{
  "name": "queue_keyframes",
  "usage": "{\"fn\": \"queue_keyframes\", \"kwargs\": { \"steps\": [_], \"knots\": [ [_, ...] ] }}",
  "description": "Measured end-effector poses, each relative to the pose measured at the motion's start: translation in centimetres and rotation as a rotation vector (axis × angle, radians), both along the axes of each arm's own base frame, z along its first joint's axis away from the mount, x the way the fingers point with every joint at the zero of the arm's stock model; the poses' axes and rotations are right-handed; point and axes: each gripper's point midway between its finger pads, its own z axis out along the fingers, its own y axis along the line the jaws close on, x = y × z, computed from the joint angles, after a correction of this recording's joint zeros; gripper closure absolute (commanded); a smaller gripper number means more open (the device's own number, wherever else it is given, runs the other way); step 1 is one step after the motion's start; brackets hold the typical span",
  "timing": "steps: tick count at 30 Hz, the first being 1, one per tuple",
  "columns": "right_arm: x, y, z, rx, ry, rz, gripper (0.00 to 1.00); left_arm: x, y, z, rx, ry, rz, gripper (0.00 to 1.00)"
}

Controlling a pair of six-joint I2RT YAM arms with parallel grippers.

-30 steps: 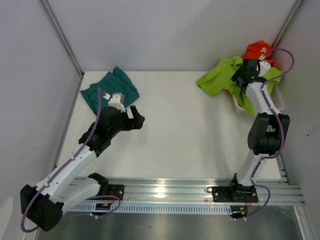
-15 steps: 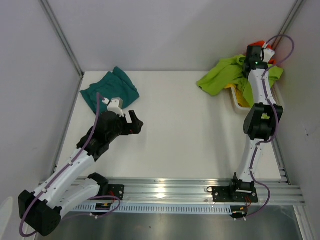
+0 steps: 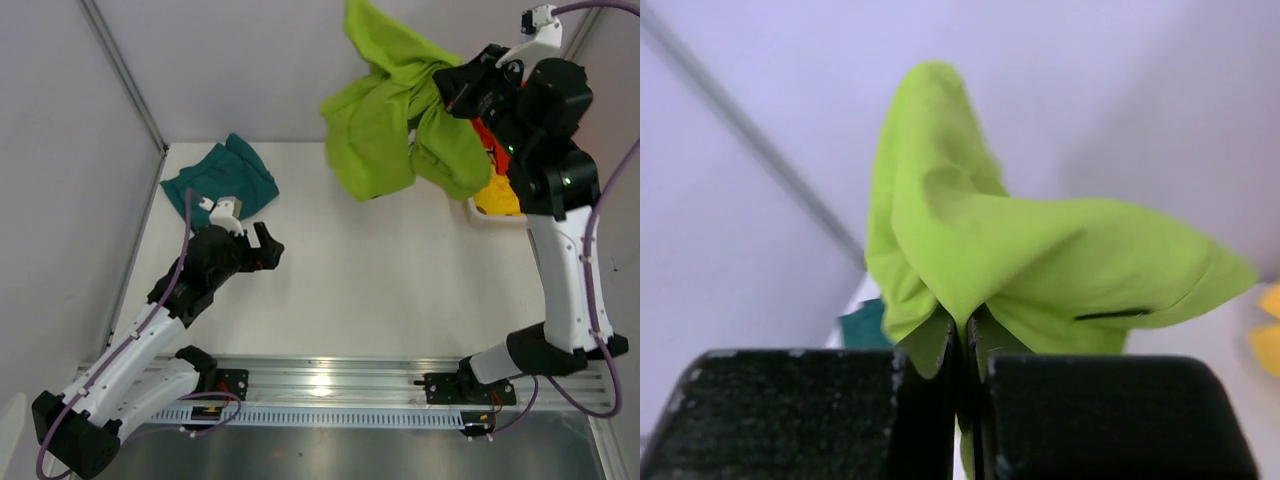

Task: Fold and stack the shorts
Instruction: Move the shorts to the center of the board

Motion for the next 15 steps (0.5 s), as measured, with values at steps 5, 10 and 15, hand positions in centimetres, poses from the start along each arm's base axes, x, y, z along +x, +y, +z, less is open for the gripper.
{"fn": "queue_keyframes", "kwargs": {
  "steps": [5, 10, 15],
  "knots": [
    [-9.0, 2.5, 4.4, 0.058, -0.109, 0.215, 1.0, -0.9, 0.8, 1.5, -0.016, -0.042, 0.015, 0.01],
    [-12.5, 3.7, 2.5, 0.059, -0.025, 0.339, 1.0, -2.1, 2.3, 4.9, -0.038, -0.119, 0.054, 0.01],
    [-10.9, 6.5, -6.0, -0.019, 0.233, 0.383, 0.04, -3.5, 4.1, 9.3, -0.064, -0.209, 0.106, 0.01]
  ]
}}
